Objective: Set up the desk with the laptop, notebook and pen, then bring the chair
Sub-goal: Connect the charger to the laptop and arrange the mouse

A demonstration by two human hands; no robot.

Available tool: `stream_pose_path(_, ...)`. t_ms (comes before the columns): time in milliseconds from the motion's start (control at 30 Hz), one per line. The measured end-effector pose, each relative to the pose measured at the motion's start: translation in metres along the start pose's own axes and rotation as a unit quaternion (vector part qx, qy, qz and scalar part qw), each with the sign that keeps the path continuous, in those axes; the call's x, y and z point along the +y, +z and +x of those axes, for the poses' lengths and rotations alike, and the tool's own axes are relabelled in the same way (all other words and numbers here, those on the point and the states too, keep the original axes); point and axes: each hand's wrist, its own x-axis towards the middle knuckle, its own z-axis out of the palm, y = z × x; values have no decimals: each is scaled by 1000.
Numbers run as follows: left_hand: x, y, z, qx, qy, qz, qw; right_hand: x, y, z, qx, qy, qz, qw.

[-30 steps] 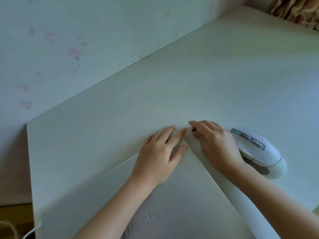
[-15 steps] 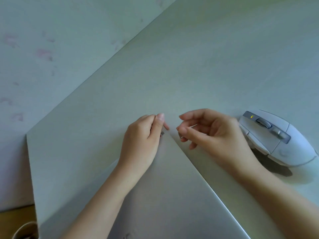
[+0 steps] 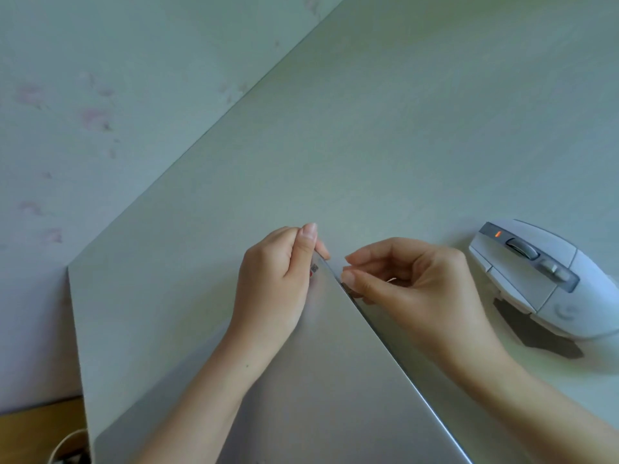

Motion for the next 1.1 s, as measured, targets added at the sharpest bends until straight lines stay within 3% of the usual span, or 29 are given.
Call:
stream_pose_path(133, -6, 9, 2, 9, 7, 26, 1000, 6, 3, -7, 22, -72, -99, 992)
stream_pose_path(233, -11, 14, -4, 30, 47, 68, 996, 12, 0, -14, 20, -139, -218, 966)
stream_pose_path(300, -14, 12, -16, 42, 111, 124, 985, 18, -3, -18, 6, -202, -310, 929)
stream_pose_path(400, -23, 5, -47, 6, 175, 193, 965, 25, -11, -24, -46, -293, -465, 834)
stream_pose_path(467, -29, 2, -66, -28, 172, 231, 957, 25, -13, -31, -69, -285, -538, 790)
stream_pose_path(533, -33, 2, -75, -44, 155, 249, 955, 26, -11, -40, -72, -263, -576, 770)
stream_pose_path(1100, -38, 9, -76, -41, 150, 247, 956, 31, 8, -62, -66, -226, -625, 744)
